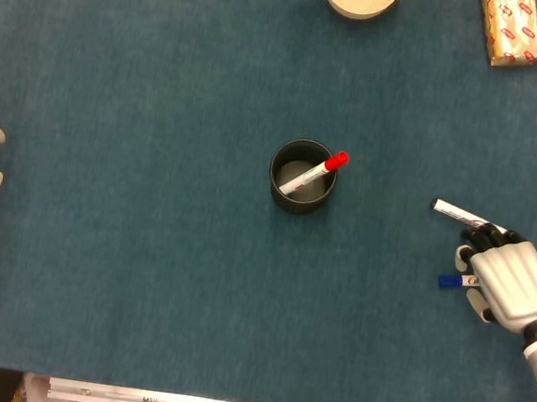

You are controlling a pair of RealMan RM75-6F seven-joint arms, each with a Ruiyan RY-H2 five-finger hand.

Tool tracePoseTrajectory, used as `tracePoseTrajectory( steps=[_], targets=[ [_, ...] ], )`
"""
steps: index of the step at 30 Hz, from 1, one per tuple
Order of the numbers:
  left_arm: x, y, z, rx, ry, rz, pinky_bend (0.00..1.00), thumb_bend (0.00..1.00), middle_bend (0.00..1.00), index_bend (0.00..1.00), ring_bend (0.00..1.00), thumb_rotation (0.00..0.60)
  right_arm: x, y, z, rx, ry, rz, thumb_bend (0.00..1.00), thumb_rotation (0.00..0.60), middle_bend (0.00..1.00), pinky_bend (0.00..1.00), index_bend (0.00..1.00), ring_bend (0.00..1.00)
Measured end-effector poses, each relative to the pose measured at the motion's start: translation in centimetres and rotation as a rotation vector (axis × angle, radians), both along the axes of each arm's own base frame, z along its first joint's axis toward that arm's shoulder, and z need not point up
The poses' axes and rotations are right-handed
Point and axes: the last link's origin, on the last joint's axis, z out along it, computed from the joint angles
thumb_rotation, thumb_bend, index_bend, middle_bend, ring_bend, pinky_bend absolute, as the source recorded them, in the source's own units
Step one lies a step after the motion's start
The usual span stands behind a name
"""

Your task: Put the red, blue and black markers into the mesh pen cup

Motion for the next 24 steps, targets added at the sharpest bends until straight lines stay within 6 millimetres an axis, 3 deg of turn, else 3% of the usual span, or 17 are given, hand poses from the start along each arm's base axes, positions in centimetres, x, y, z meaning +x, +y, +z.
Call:
tracePoseTrajectory(
  steps=[24],
  targets=[
    [-0.21, -0.25, 0.06, 0.000, -0.010, 0.004, 0.00, 0.29, 0.06, 0.40, 0.01, 0.600, 0.22, 0.00, -0.56, -0.003, 0.025, 0.043, 0.33, 0.600, 0.25, 0.30, 0.51, 0.19]
  ],
)
